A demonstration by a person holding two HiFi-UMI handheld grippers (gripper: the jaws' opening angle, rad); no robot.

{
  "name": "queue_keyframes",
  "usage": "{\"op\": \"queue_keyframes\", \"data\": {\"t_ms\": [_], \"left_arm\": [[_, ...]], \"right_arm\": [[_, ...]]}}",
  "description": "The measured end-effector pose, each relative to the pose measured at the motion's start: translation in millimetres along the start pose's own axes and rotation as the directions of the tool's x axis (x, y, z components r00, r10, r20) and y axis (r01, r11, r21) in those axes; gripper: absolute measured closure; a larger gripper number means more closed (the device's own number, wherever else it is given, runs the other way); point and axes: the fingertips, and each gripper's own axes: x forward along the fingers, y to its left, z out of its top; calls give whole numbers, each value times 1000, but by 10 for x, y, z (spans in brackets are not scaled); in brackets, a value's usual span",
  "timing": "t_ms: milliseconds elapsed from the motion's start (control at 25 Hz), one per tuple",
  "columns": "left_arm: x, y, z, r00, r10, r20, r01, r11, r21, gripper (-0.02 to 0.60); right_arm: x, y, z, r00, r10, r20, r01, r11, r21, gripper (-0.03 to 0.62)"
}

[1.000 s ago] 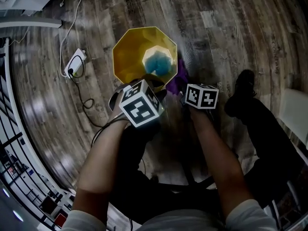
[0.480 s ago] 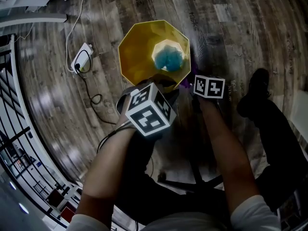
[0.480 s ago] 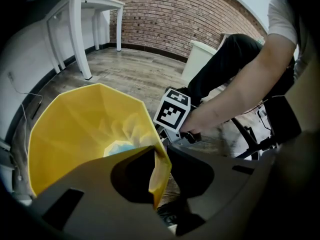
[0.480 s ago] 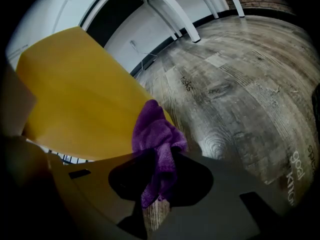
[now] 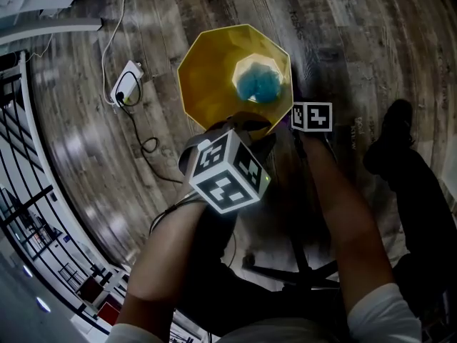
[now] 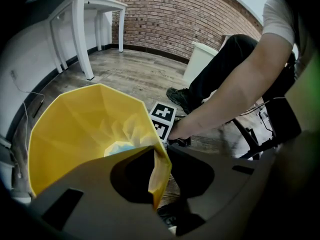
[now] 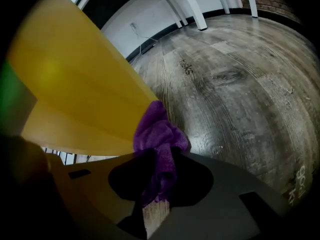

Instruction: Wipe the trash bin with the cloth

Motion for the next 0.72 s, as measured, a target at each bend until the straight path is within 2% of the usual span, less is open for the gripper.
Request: {"op": "queue_keyframes", "data": {"t_ms": [120, 360, 560, 720], "left_arm": [[8, 14, -1, 1000, 2, 6, -2, 1000, -2, 505], [-17, 48, -50, 1000, 14, 3, -14, 1000, 5, 489], [-98, 54, -129, 999, 29, -20, -28, 998, 56, 465], [-133, 18, -278, 997, 14, -79, -6, 996, 94, 462]], "right_arm": [[65, 76, 22, 999, 29, -15, -29, 999, 23, 505], [-3, -84, -27, 1000, -14, -5, 14, 998, 59, 505], [-413, -98, 2, 997, 11, 75, -21, 990, 136, 505], [-875, -18, 53, 987, 37, 159, -64, 984, 169, 505]]}}
